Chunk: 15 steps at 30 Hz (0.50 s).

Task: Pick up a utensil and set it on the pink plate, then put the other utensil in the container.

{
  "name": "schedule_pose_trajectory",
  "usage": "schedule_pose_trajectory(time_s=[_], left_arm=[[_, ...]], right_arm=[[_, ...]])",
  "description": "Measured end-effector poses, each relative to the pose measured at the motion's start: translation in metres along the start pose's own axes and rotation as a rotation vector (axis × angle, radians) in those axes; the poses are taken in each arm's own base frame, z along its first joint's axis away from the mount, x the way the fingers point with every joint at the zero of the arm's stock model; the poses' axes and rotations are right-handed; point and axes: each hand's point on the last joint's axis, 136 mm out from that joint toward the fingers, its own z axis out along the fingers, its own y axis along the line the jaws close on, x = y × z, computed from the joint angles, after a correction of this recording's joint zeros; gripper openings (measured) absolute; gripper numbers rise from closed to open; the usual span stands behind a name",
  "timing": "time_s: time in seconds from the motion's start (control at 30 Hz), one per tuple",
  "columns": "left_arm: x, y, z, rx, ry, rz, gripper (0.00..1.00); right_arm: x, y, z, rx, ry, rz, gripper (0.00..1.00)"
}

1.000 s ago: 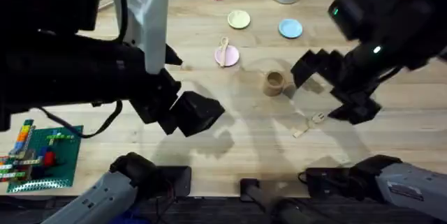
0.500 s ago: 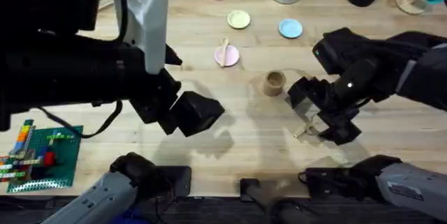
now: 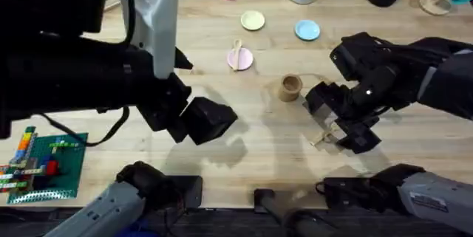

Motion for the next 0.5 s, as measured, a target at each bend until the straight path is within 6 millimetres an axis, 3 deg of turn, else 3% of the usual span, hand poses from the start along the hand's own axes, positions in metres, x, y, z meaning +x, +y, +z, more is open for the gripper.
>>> schedule_pose_trajectory(time_s=[0.07, 0.23, 0.3, 0.4, 0.5], left_arm=[[0.0000, 0.0000, 0.0000, 0.000, 0.000, 0.000, 0.993], [0.0000, 0.0000, -0.0001, 0.000, 0.000, 0.000, 0.993], [0.0000, 0.0000, -0.0001, 0.000, 0.000, 0.000, 0.993], [0.0000, 0.0000, -0.0001, 0.000, 0.000, 0.000, 0.992], [-0.0001, 0.0000, -0.0001, 0.000, 0.000, 0.000, 0.993]], right_arm=[[-0.0002, 0.0000, 0.0000, 0.000, -0.001, 0.003, 0.954], [-0.0011, -0.0004, 0.0001, 0.002, -0.007, 0.010, 0.620], [-0.0012, -0.0003, 0.0001, 0.002, -0.007, 0.013, 0.529], [-0.0012, -0.0003, 0.0001, 0.002, -0.007, 0.014, 0.434], [-0.0012, -0.0003, 0.0001, 0.002, -0.007, 0.015, 0.507]])
